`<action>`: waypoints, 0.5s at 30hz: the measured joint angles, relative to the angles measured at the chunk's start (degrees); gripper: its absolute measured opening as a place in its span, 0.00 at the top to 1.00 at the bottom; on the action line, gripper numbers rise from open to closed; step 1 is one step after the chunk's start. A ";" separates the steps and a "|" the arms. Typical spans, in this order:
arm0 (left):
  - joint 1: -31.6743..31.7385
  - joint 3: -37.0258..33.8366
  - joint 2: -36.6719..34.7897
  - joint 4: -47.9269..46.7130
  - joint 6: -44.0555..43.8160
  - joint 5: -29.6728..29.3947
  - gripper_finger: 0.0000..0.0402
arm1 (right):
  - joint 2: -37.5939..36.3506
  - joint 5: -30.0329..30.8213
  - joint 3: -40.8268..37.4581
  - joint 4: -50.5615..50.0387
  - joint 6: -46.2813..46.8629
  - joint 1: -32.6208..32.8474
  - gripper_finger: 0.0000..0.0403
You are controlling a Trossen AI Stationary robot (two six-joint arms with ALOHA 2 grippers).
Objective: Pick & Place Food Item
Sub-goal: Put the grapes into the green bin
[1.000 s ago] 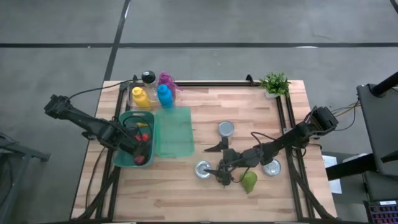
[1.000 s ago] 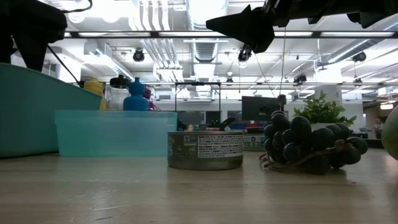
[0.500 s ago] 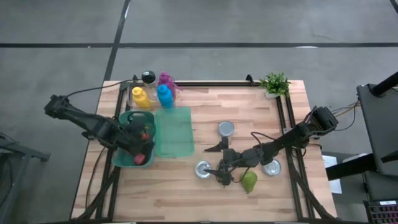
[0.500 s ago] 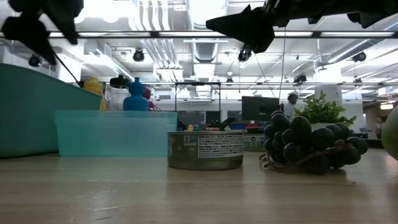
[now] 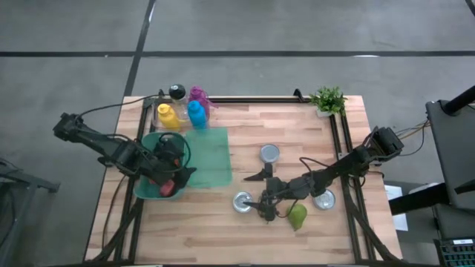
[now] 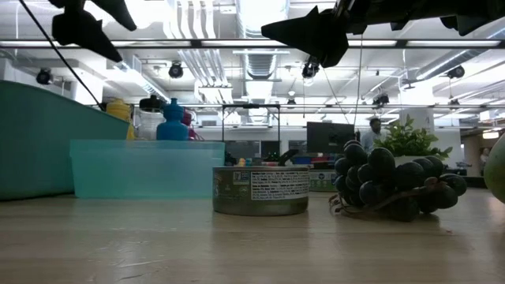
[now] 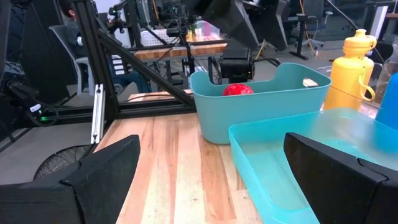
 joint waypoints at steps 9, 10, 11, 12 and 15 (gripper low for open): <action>-0.06 -0.05 1.06 3.62 3.69 -0.35 0.02 | 0.00 0.01 0.00 0.00 0.00 -0.01 0.02; -0.06 -0.10 1.09 3.85 3.83 -0.35 0.02 | 0.00 0.00 0.00 0.00 0.00 -0.01 0.02; -0.06 -0.10 1.04 4.05 3.87 -0.37 0.02 | 0.00 0.00 0.00 0.00 0.00 -0.01 0.02; -0.06 -0.08 0.96 4.09 3.85 -0.38 0.02 | 0.00 0.02 0.00 0.00 0.00 0.01 0.02; -0.06 -0.08 1.05 4.05 3.83 -0.35 0.02 | 0.00 0.00 0.00 0.00 0.00 0.01 0.02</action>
